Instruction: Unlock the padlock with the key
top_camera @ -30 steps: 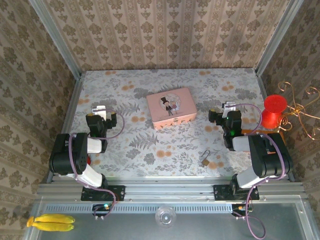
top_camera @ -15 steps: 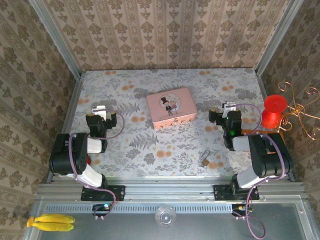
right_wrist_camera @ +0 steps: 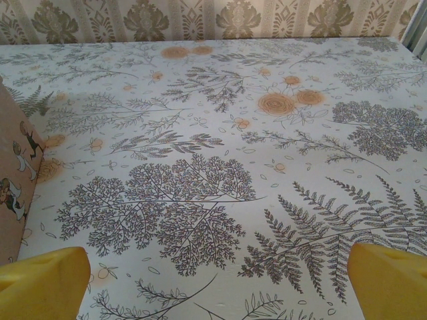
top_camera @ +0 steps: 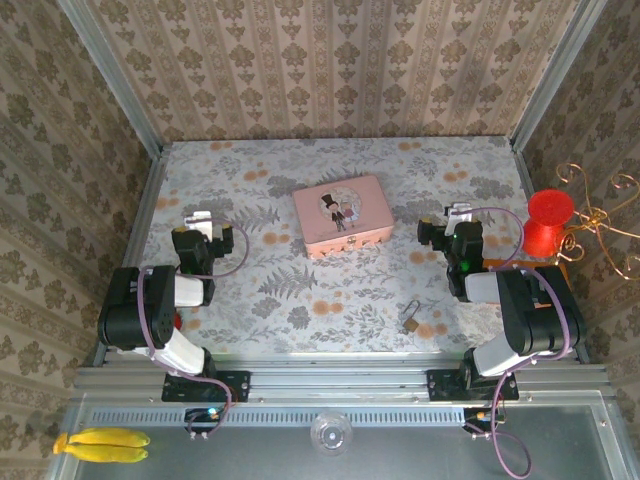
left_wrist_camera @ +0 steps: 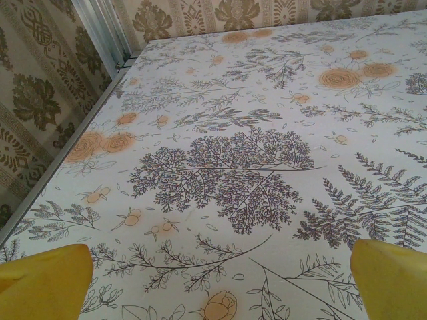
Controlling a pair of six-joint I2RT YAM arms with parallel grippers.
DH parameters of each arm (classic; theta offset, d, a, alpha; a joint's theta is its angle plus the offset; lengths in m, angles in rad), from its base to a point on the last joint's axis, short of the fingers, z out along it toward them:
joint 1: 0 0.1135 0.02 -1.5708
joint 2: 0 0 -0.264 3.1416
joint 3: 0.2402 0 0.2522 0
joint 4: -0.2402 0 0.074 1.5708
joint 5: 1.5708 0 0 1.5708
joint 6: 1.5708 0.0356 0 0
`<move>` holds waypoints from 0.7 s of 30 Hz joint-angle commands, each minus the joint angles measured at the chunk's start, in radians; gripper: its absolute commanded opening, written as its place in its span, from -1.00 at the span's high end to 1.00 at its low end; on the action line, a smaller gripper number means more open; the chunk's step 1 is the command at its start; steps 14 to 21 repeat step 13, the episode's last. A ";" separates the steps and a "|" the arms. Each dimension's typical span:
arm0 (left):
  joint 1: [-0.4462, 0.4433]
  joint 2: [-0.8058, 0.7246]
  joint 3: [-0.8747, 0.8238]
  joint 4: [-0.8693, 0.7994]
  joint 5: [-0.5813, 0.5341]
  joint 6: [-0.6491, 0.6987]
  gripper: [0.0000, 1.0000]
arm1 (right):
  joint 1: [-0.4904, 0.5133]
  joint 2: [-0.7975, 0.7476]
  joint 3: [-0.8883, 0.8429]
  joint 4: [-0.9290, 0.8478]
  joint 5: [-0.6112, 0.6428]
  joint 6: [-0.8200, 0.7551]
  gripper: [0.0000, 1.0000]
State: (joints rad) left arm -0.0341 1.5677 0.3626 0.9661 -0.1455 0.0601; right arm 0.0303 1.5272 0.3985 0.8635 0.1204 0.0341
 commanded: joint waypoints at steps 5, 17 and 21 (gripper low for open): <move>-0.007 -0.007 0.016 -0.011 0.000 -0.002 -1.00 | -0.004 0.003 0.012 -0.014 0.018 0.012 -1.00; -0.007 -0.006 0.016 -0.010 -0.001 -0.004 -1.00 | -0.004 -0.001 0.006 -0.007 0.015 0.012 -1.00; -0.007 -0.006 0.016 -0.010 -0.001 -0.004 -1.00 | -0.004 -0.001 0.006 -0.007 0.015 0.012 -1.00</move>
